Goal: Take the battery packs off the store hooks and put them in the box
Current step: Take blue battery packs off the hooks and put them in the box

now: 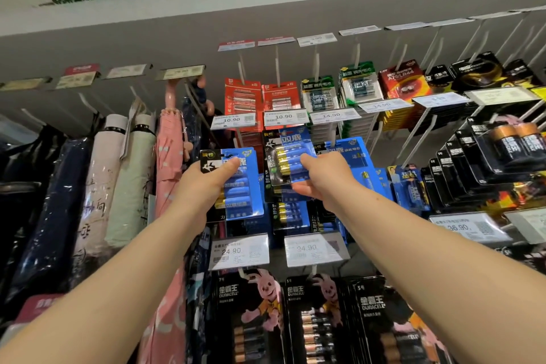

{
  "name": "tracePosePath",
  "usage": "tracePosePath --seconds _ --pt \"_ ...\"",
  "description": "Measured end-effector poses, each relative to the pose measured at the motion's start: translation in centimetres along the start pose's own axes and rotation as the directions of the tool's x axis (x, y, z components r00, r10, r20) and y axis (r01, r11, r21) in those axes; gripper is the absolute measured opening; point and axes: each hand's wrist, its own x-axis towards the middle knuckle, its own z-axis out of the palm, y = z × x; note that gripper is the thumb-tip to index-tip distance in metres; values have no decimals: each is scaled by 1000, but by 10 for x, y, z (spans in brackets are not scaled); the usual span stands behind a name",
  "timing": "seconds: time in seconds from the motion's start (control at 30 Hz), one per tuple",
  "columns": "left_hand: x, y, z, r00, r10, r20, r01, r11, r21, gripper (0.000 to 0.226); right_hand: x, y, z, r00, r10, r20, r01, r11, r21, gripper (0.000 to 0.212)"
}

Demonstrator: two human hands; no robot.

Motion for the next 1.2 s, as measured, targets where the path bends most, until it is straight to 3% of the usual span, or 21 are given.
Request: tracePosePath --seconds 0.13,0.23,0.3,0.47,0.53,0.63,0.8,1.0,1.2 --pt "-2 -4 4 1000 8 17 -8 1000 -11 9 6 5 2 1000 -24 -12 23 1000 -8 29" --pt "-3 -5 6 1000 6 21 -6 1000 -21 9 8 7 0 1000 -17 -2 17 1000 -12 10" --pt "-2 -6 6 1000 -4 14 4 999 -35 8 8 9 -3 1000 -29 6 29 999 -46 19" --pt "0 -9 8 1000 -13 5 14 998 -54 9 2 8 -9 999 -32 24 34 995 -95 11" --pt "0 -9 10 1000 -4 3 4 998 -66 7 -1 7 -11 998 -31 47 37 991 -132 18" --pt "0 -10 11 1000 -1 1 2 996 -86 6 -3 10 -15 994 -85 64 99 961 -260 16" --pt "0 -11 13 1000 9 -13 -11 992 -127 6 1 15 -25 959 -278 58 266 809 -524 39" --pt "2 -7 22 1000 5 -19 -7 991 -137 21 -18 11 -18 910 -287 300 398 806 -437 34" --pt "-3 -1 29 1000 22 12 -21 994 -111 30 -23 11 -5 905 -231 357 391 783 -483 41"
